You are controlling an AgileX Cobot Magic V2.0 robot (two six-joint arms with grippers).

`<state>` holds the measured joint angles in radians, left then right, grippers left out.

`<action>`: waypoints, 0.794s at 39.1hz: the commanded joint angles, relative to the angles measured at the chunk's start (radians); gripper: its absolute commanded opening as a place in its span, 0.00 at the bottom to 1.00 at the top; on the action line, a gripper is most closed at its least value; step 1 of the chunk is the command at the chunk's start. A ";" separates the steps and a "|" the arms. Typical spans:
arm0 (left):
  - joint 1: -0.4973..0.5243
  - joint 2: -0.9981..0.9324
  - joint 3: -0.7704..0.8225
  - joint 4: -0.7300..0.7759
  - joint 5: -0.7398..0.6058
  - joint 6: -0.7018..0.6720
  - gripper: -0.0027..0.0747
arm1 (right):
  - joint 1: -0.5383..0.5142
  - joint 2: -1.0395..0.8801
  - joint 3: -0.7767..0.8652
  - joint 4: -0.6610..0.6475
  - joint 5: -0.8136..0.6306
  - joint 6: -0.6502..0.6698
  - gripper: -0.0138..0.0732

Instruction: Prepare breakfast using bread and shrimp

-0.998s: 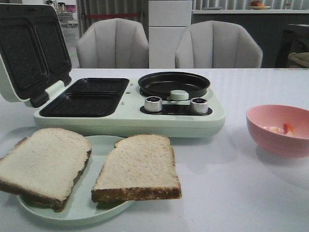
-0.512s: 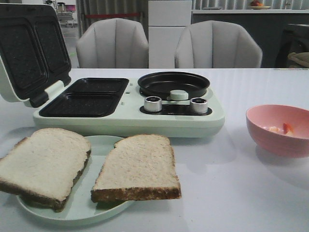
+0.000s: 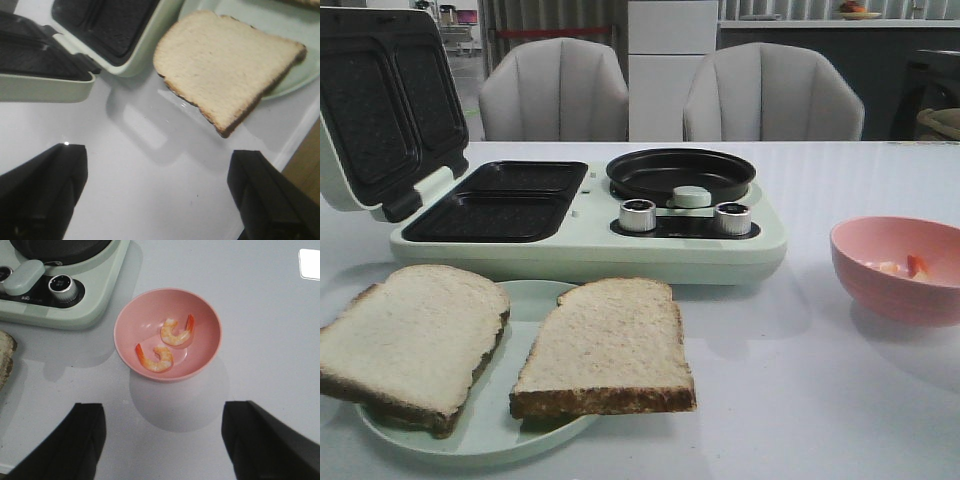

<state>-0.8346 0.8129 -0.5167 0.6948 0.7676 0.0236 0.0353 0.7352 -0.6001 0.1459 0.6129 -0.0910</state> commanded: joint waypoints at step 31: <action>-0.190 0.658 0.075 0.767 0.015 -0.561 0.78 | -0.003 0.003 -0.035 0.005 -0.076 -0.005 0.84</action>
<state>-1.0184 1.4609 -0.4187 1.3963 0.7247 -0.4874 0.0353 0.7352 -0.6001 0.1459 0.6095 -0.0873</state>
